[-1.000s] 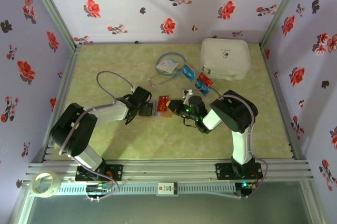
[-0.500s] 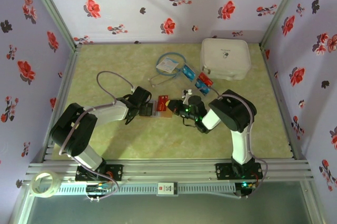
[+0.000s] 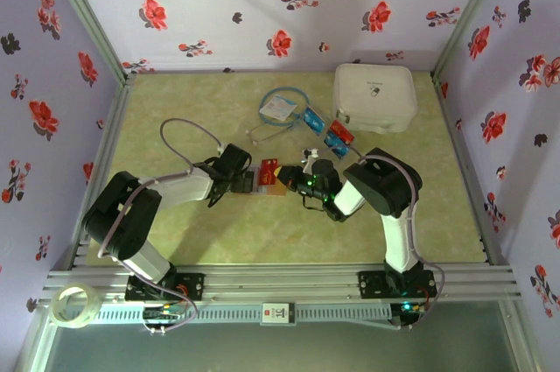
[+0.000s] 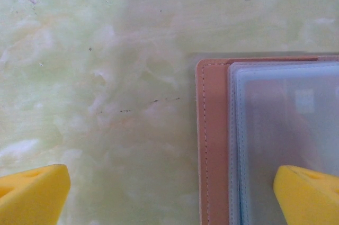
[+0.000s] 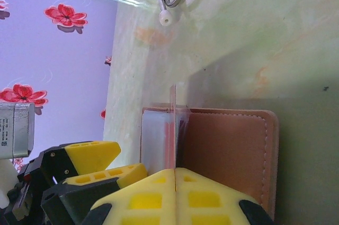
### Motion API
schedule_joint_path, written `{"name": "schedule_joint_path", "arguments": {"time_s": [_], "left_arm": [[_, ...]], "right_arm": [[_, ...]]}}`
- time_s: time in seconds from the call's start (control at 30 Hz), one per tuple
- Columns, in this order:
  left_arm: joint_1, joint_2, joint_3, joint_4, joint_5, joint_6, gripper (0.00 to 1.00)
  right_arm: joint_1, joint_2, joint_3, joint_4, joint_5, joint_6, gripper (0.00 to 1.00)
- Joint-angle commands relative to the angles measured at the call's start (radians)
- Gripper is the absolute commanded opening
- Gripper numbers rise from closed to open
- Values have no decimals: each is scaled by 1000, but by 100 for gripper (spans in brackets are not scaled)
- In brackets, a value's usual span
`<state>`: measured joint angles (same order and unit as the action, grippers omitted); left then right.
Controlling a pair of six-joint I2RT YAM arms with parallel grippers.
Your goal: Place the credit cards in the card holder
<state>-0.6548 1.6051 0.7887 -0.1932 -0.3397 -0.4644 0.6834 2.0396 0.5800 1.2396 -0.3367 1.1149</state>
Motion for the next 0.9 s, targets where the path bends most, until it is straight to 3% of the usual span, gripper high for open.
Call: {"name": "schedule_joint_path", "arguments": {"time_s": [0.0, 0.37, 0.87], "left_arm": [[1, 22, -41, -84, -22, 3, 100], [1, 26, -41, -82, -22, 3, 100], [1, 26, -41, -82, -22, 4, 100]], "right_arm": [[18, 23, 0, 45, -12, 23, 0], [16, 56, -24, 143, -12, 77, 0], [17, 64, -30, 146, -14, 77, 0]]}}
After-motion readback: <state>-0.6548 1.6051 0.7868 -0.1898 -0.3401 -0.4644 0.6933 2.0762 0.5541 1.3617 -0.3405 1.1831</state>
